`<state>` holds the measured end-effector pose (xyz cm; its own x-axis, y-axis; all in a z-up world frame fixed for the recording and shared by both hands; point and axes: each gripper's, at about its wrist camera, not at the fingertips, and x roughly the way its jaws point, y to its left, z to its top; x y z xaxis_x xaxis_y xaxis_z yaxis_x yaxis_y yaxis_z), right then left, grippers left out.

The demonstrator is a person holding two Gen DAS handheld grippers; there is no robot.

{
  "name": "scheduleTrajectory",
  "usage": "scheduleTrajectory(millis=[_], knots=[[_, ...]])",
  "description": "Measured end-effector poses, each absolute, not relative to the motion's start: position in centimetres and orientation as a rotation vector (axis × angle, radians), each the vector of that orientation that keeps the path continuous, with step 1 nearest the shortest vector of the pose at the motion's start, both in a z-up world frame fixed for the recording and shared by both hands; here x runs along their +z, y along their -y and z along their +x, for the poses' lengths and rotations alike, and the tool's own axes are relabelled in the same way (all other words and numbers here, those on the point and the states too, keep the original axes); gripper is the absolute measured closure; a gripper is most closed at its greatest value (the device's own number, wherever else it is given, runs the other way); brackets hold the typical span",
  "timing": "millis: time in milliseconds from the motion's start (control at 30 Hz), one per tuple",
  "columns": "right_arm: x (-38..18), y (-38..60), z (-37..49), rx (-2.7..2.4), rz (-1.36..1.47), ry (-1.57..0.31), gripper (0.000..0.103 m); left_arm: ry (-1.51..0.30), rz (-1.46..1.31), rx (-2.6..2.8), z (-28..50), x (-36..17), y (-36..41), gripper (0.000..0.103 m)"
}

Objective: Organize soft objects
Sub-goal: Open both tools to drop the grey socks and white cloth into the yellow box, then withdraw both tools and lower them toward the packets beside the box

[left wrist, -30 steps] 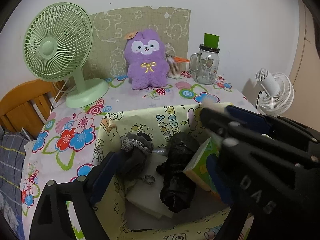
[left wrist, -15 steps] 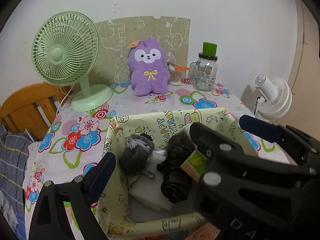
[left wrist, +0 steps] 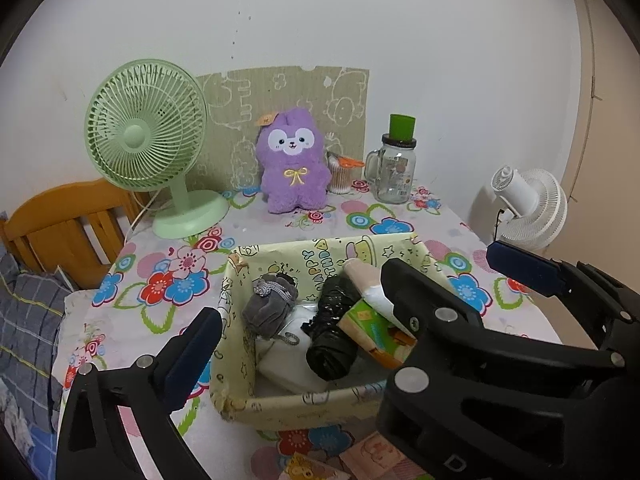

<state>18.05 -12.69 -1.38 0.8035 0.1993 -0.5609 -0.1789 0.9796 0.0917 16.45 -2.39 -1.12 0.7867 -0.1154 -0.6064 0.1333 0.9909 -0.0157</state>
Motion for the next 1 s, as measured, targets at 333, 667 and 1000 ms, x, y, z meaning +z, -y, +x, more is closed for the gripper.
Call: scheduleTrajectory(millis=[333, 667, 1000], knots=[[-0.3, 13.4, 14.8, 0.187, 0.046, -0.570, 0.016, -0.617, 0.044, -0.125, 13.3, 0.1, 2.9, 0.000], [0.4, 13.8, 11.2, 0.174, 0.044, -0.522, 0.008, -0.587, 0.043, -0.122, 10.2, 0.6, 3.3, 0.000], [0.1, 13.7, 8.3, 0.190, 0.035, -0.517, 0.006, -0.574, 0.042, -0.098, 7.2, 0.3, 3.3, 0.000]])
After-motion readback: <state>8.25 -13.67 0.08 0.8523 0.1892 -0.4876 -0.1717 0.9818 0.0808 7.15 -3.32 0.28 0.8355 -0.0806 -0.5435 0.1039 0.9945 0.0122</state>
